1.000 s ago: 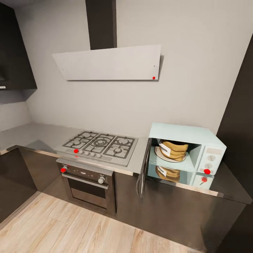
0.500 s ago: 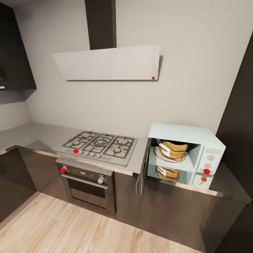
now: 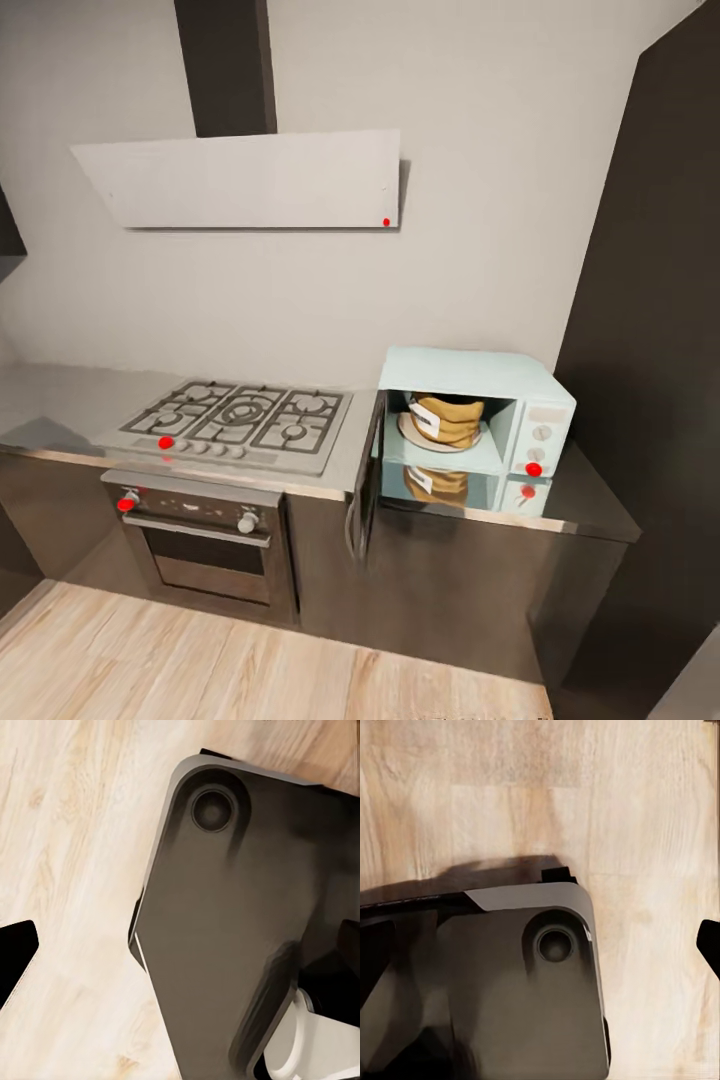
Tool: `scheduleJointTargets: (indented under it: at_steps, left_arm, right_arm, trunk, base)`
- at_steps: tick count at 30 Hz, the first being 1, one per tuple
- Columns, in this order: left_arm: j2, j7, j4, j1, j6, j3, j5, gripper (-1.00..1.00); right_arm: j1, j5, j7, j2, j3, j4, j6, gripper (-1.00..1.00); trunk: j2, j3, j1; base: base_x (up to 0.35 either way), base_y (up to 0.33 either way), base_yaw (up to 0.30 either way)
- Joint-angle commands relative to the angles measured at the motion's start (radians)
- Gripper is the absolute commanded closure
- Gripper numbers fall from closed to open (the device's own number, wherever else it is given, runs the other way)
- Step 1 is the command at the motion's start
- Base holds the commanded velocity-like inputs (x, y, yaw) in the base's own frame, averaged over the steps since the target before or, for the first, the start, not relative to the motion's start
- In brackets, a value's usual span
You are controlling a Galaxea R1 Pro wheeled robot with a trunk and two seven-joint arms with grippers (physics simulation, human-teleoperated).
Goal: In the kitchen, take the popcorn bag from the countertop, put it into the microwave, and heat it until the popcorn is cooked so the cooked popcorn ends up inside the bag.
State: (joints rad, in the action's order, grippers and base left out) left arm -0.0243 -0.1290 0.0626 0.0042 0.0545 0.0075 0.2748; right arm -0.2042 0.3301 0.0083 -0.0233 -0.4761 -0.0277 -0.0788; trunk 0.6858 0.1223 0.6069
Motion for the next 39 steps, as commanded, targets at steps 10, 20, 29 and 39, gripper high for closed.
scheduleJointTargets:
  at_steps: [10,20,29,39]
  left_arm:
    - [-0.003,-0.003,0.002,0.000,0.002,0.001,0.004,-1.00]
    - [-0.005,-0.003,0.001,0.000,0.001,-0.001,-0.001,-1.00]
    - [0.017,-0.007,0.232,0.000,-0.073,-0.013,-0.008,-1.00]
    - [0.065,-0.008,0.997,-0.084,-0.511,-0.011,-0.007,-1.00]
  right_arm:
    - [-0.001,0.007,0.000,0.002,-0.007,-0.003,-0.006,-1.00]
    - [-0.001,0.010,0.000,-0.004,-0.007,-0.004,-0.002,-1.00]
    - [-0.001,0.017,0.003,-0.004,0.001,-0.003,-0.004,-1.00]
    - [-0.001,0.016,0.001,-0.006,0.001,-0.003,-0.006,-1.00]
  trunk:
    - [0.001,0.001,0.000]
    - [0.001,0.001,0.000]
    - [0.001,0.001,0.000]
    - [0.001,0.001,0.000]
  base:
    - [0.000,0.000,-0.296]
    - [0.000,0.000,-0.216]
    - [0.000,0.000,-0.005]
    - [0.000,0.000,0.000]
